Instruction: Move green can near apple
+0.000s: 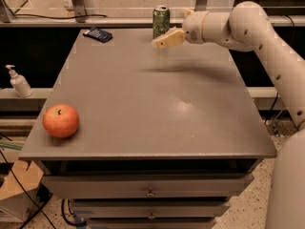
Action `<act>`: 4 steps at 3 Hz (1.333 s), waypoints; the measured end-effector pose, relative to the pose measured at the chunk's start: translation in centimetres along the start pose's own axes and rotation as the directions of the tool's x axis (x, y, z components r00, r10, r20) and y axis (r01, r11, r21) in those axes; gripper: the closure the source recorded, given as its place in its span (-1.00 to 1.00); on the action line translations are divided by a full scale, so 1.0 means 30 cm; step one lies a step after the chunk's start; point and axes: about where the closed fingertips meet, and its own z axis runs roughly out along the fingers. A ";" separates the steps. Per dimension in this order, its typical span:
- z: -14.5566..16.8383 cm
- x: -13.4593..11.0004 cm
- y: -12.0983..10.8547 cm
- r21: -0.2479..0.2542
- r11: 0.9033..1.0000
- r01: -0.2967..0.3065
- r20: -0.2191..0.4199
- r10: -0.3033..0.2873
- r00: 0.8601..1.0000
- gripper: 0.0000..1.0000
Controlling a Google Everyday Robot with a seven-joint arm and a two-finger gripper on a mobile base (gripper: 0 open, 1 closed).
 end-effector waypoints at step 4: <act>0.216 0.035 -0.121 0.043 0.995 -0.094 0.042 0.092 0.995 -1.00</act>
Offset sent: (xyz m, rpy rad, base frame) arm 0.0593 0.0262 -0.0184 0.0604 0.0374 -0.0367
